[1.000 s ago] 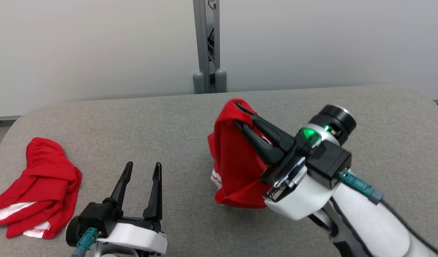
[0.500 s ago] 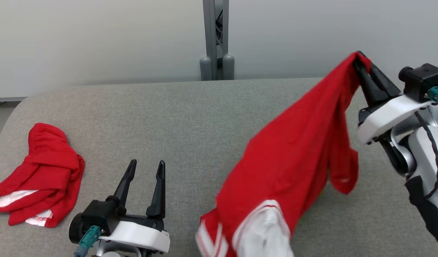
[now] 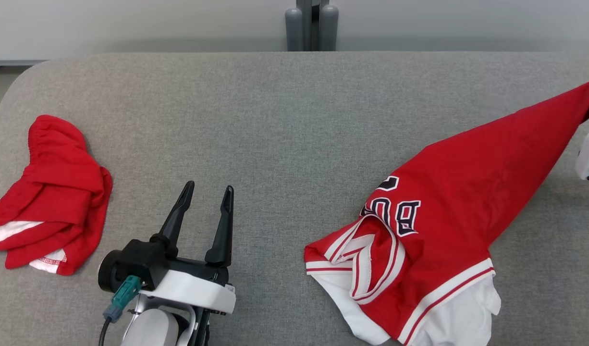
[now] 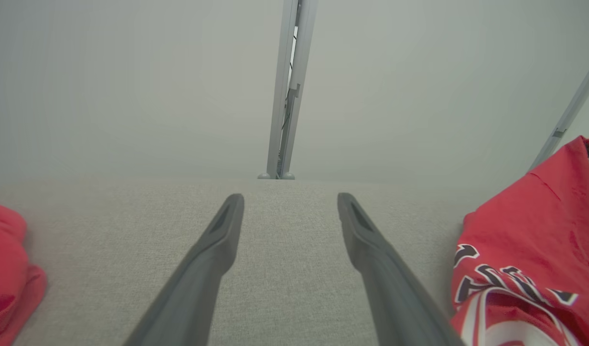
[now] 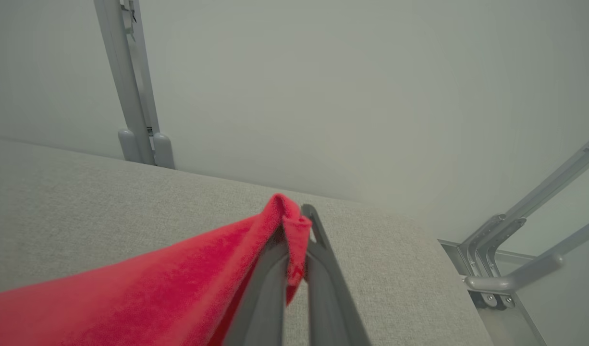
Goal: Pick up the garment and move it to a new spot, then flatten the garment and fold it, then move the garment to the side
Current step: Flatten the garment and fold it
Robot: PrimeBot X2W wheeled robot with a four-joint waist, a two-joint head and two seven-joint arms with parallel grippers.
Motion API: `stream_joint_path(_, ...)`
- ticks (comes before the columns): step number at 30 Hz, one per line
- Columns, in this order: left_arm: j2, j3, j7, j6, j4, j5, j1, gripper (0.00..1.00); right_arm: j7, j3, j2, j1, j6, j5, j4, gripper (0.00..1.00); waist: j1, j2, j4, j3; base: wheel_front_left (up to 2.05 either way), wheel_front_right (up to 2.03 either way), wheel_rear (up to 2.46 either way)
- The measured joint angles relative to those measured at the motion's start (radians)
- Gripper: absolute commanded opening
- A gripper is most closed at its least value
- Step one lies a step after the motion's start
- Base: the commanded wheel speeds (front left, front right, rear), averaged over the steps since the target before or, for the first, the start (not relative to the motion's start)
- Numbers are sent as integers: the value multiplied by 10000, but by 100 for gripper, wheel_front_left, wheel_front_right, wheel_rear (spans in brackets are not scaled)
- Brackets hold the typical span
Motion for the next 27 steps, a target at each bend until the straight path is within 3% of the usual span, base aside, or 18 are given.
stream_joint_path(6,2,-54,0,10,42,-4,-109,100,4,-385,-77,-540,0,-228,1227,100,0,-1,230,236,0,0,0)
stream_joint_path(12,0,-27,0,77,104,-21,-111,100,-226,-663,-328,-690,0,-922,1505,100,0,-1,53,-56,0,0,0)
stream_joint_path(16,-2,-6,0,111,88,-29,-52,100,-408,-836,-58,-717,0,-1187,1302,100,0,-1,-150,-389,0,0,0)
stream_joint_path(21,-2,42,0,138,13,-54,99,100,-460,-1317,217,-107,-2,-1375,-878,100,0,0,-475,-793,0,0,0)
stream_joint_path(27,0,65,0,167,-50,-77,354,100,-485,-2282,734,2192,-2,-1473,-4176,100,0,0,-771,-1211,0,0,0)
